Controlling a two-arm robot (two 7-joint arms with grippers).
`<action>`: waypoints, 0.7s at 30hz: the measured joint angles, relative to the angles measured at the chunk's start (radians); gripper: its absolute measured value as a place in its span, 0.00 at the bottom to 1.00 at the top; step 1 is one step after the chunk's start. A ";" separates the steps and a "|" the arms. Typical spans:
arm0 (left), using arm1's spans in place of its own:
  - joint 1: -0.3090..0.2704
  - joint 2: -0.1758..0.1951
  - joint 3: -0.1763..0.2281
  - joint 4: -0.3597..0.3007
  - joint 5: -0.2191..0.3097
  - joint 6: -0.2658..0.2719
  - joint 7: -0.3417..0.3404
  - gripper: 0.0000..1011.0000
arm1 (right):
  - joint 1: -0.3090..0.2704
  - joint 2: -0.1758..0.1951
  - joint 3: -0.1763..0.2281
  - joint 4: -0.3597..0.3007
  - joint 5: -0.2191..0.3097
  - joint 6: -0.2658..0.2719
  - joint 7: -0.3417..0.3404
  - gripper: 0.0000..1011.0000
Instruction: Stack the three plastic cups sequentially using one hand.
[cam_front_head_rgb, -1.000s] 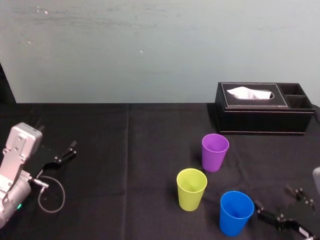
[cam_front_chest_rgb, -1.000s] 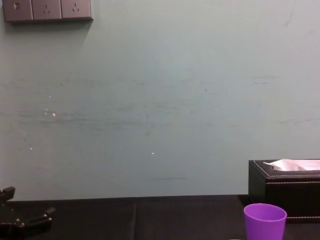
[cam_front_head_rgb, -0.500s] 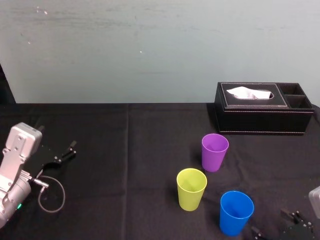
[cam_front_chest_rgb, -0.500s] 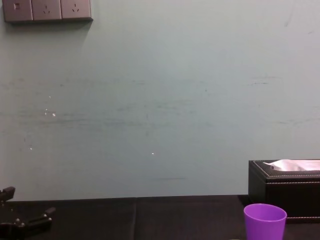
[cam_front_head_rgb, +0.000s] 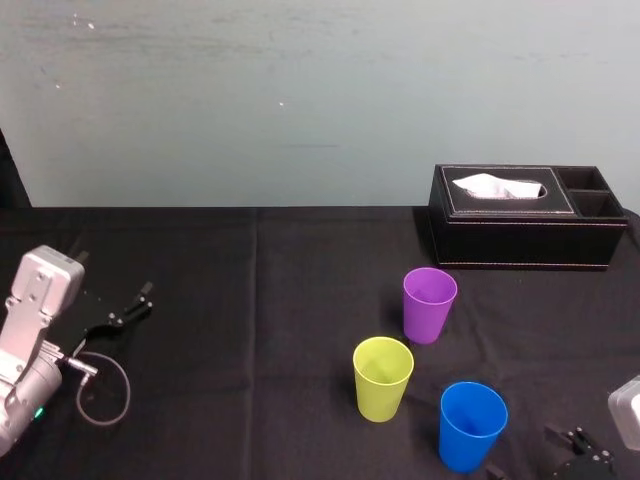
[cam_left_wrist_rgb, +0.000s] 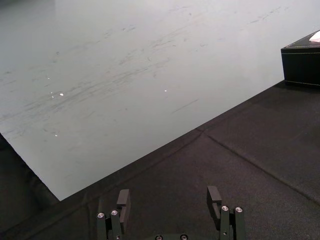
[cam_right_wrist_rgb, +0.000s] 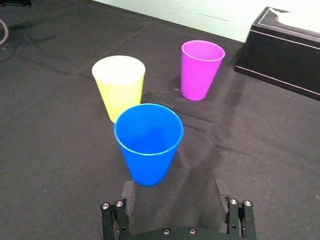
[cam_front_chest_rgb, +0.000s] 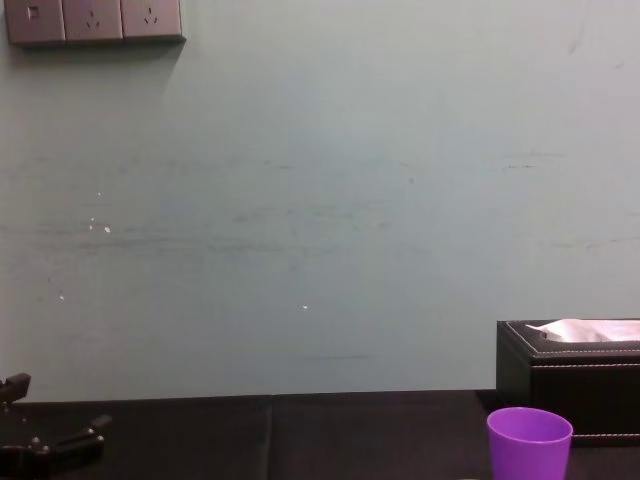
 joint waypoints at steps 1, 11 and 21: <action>0.000 0.000 0.000 0.000 0.000 0.000 0.000 0.99 | 0.000 -0.001 0.000 -0.001 -0.002 0.001 0.002 0.99; 0.000 0.000 0.000 0.000 0.000 0.000 0.000 0.99 | 0.027 -0.041 -0.018 0.006 -0.019 0.013 0.032 0.99; 0.000 0.000 0.000 0.000 0.000 0.000 0.000 0.99 | 0.071 -0.074 -0.039 0.026 -0.042 0.035 0.057 0.99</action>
